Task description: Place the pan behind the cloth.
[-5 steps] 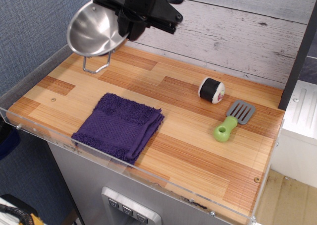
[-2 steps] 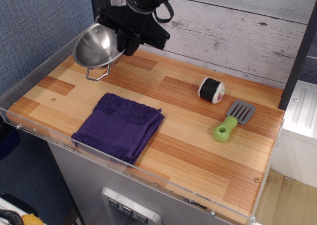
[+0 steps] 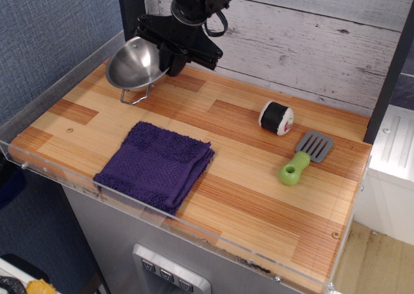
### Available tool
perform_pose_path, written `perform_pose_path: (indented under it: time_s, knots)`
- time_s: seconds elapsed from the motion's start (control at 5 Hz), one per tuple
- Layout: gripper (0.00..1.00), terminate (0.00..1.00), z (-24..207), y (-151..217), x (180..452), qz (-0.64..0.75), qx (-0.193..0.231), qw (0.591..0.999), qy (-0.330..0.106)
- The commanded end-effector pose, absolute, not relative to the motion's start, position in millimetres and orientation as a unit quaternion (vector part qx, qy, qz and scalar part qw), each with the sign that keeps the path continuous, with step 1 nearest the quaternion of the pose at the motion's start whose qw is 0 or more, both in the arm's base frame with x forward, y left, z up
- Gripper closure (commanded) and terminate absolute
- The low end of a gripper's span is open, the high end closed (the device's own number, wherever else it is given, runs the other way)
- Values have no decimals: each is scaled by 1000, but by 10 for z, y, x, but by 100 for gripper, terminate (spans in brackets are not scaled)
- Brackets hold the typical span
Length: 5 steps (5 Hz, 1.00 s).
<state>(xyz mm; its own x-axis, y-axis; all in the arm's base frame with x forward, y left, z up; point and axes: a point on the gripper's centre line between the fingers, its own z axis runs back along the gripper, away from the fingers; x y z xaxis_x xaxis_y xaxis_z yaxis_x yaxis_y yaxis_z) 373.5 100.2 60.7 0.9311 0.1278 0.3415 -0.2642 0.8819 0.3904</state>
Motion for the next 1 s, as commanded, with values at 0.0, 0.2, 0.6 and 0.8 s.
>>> perform_pose_path:
  time_s: [0.0, 0.2, 0.6, 0.8]
  knots:
    - [100, 0, 621, 1067, 3906, 102, 220, 955, -172]
    - [100, 0, 503, 1037, 3926, 102, 214, 957, -166]
    - [0, 0, 401, 1050, 3847, 108, 209, 961, -142]
    - [0, 0, 393, 1069, 3835, 115, 209, 960, -147]
